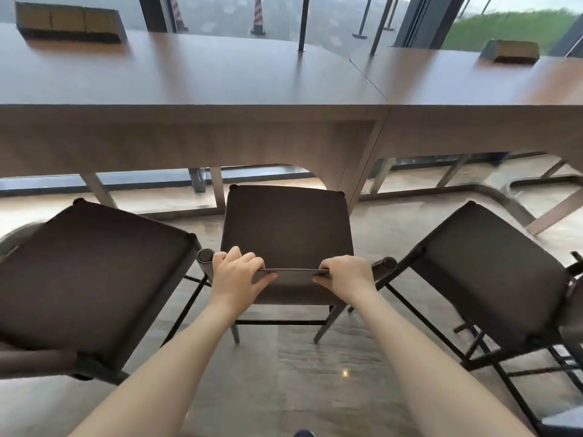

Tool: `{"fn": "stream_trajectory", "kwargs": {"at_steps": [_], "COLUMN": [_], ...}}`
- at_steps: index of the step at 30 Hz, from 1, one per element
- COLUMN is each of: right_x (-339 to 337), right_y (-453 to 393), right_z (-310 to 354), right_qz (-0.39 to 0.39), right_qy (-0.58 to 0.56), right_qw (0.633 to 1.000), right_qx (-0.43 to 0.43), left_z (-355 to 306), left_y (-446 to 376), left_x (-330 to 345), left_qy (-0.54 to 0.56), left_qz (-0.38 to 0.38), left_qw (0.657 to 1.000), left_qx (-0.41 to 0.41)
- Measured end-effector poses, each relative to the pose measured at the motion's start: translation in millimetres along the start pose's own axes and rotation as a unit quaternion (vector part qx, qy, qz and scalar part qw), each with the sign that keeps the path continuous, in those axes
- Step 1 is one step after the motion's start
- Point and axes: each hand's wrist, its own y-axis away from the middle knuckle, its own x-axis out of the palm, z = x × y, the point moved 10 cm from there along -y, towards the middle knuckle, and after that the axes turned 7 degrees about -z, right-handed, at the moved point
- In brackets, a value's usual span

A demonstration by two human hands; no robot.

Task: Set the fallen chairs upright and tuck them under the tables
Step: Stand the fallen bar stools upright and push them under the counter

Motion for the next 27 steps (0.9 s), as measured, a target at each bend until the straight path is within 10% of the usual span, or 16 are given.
{"fn": "stream_trajectory", "kwargs": {"at_steps": [22, 27], "right_x": [-2, -2], "right_y": [-48, -46], "right_z": [-10, -15], "right_qz": [0.055, 0.175], "right_qy": [-0.024, -0.117], "right_qw": [0.998, 0.976], "right_qx": [-0.004, 0.049], "left_z": [14, 15], "left_y": [-45, -45], "left_x": [20, 21], "left_qy": [0.002, 0.066], "left_qz": [0.086, 0.151], "left_qw": [0.996, 0.985], "left_qx": [-0.011, -0.058]}}
